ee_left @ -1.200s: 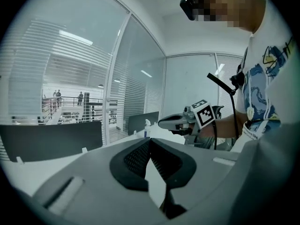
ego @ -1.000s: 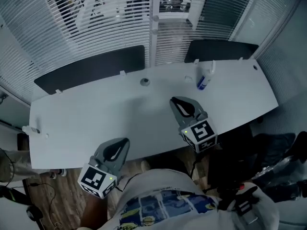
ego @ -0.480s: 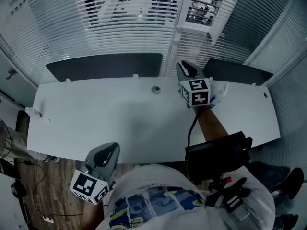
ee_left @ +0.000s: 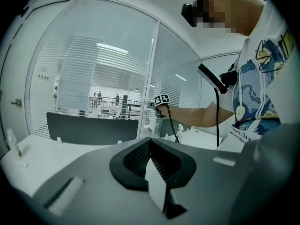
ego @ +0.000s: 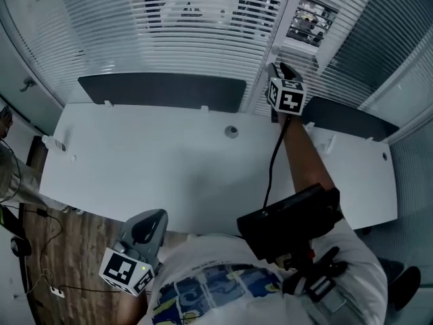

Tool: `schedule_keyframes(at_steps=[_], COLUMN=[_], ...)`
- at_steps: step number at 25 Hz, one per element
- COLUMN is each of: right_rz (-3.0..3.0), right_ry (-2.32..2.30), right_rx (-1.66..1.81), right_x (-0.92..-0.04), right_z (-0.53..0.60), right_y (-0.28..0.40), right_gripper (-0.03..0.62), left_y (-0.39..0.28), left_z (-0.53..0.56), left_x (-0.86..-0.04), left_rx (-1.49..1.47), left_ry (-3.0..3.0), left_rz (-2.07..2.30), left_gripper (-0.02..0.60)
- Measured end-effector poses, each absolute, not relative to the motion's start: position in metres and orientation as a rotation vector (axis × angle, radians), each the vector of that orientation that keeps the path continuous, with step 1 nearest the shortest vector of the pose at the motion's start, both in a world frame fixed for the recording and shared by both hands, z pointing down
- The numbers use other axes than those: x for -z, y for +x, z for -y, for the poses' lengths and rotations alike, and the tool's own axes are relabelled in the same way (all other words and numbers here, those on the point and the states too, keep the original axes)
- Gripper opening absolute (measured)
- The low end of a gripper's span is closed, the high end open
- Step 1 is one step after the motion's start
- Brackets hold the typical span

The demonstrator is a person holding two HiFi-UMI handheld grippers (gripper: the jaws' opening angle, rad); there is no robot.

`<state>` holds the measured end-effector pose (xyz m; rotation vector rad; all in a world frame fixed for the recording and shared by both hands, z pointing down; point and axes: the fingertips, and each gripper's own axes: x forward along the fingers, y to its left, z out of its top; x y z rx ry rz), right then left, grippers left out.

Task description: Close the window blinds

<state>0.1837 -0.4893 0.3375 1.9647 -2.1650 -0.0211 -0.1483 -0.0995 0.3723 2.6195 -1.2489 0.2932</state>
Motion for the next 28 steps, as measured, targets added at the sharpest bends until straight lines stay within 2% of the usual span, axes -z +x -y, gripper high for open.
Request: schedule_keyframes(at_steps=[10, 28], right_rz=[2.140, 2.076], right_ry=[2.087, 2.177], right_rx=[-0.106, -0.143], right_x=[-0.331, -0.326], right_z=[0.533, 0.555], right_y=[0.202, 0.205], right_gripper=[0.144, 0.129], left_y=[-0.152, -0.157], left_z=[0.094, 0.091], left_x=[-0.377, -0.383], left_rx=[-0.320, -0.318], left_ry=[2.550, 2.507], left_rz=[1.311, 1.352], left_gripper=[0.005, 0.005])
